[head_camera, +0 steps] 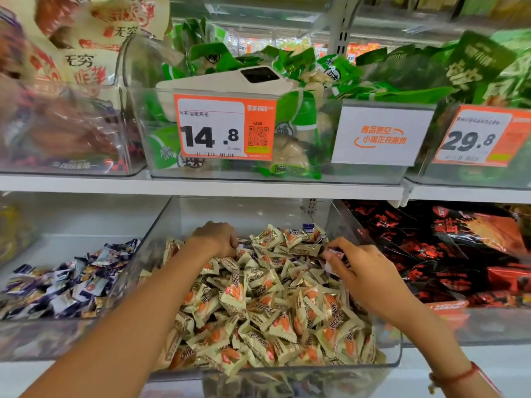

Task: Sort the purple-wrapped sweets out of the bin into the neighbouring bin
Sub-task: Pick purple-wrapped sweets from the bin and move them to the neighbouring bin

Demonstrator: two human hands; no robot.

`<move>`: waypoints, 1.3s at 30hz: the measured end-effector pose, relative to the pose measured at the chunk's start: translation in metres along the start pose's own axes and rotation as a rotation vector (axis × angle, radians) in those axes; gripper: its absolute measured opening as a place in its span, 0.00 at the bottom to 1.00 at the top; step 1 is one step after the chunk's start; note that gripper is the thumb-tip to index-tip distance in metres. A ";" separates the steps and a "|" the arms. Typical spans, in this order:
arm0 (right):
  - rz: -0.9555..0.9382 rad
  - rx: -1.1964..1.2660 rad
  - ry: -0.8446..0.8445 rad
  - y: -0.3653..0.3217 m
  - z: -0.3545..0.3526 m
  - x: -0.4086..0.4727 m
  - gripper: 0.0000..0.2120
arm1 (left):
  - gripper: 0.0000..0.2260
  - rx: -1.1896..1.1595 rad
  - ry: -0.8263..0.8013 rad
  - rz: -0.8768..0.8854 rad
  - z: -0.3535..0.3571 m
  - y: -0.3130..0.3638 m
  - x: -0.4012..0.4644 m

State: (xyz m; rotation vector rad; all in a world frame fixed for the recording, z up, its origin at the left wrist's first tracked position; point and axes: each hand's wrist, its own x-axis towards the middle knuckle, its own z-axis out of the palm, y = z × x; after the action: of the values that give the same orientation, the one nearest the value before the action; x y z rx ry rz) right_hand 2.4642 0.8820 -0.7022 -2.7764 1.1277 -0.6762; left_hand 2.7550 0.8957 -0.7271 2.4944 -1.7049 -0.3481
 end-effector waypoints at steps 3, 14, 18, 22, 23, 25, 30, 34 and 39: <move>0.028 -0.013 -0.005 -0.002 -0.001 -0.001 0.14 | 0.08 -0.056 0.174 0.030 -0.001 -0.003 -0.017; 0.030 0.478 0.059 -0.005 -0.007 -0.003 0.10 | 0.15 -0.792 -0.055 0.428 -0.021 0.086 -0.101; 0.050 0.597 0.093 -0.007 -0.010 -0.004 0.18 | 0.12 -0.842 -0.124 0.439 -0.013 0.114 -0.099; 0.054 0.595 0.109 -0.004 -0.008 -0.002 0.20 | 0.14 -0.980 -0.108 0.356 -0.003 0.116 -0.101; 0.055 0.600 0.128 -0.003 -0.007 -0.002 0.19 | 0.15 -1.001 -0.120 0.340 -0.004 0.112 -0.101; 0.078 0.603 0.169 -0.001 -0.006 -0.001 0.16 | 0.17 -0.970 -0.120 0.312 -0.010 0.095 -0.096; 0.091 0.563 0.143 0.001 -0.004 0.000 0.16 | 0.15 -0.478 0.170 0.227 -0.022 0.038 -0.059; 0.095 0.496 0.111 0.003 -0.002 0.000 0.16 | 0.25 -0.095 -0.109 0.255 -0.015 0.028 -0.039; 0.106 0.422 0.070 0.004 0.000 -0.001 0.14 | 0.18 0.193 0.070 0.393 -0.004 0.033 -0.035</move>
State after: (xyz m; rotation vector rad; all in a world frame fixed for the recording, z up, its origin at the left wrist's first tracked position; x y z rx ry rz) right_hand 2.4612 0.8798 -0.7029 -2.3410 0.9966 -0.8870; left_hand 2.7139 0.9163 -0.7119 2.1778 -2.2293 -0.0609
